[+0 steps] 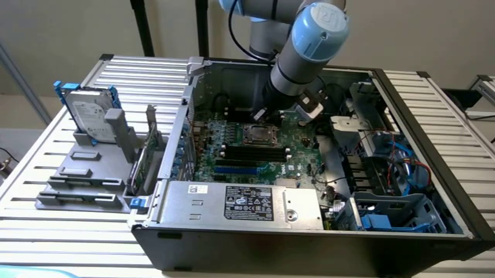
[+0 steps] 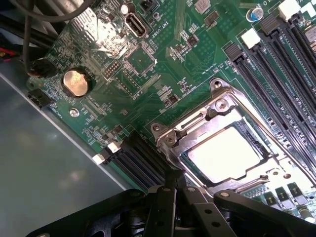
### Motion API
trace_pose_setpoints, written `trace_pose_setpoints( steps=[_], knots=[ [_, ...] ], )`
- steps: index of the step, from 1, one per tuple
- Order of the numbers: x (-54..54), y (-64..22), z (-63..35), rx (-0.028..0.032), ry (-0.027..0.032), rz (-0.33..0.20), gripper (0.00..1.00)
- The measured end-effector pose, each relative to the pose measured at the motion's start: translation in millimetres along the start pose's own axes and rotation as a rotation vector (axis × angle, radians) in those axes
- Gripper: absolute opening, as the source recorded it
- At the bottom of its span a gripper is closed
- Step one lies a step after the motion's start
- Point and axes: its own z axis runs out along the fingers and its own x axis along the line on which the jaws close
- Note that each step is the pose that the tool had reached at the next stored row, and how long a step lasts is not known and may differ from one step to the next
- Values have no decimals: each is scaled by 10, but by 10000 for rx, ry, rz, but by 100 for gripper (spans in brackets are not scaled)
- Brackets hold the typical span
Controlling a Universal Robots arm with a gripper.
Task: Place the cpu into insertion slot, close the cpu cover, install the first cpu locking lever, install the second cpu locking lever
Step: 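Install the first cpu locking lever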
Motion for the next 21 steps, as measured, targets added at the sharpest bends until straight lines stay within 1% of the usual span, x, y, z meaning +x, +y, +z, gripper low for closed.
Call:
trace_pose_setpoints(
  steps=[5, 13, 16, 21],
  knots=[
    [13, 18, 4, 3, -5, -17, 11],
    [30, 48, 10, 12, -29, -80, 11],
    [33, 59, 7, 31, -36, -123, 11],
    [32, 75, 0, 79, -41, -229, 11]
  ],
)
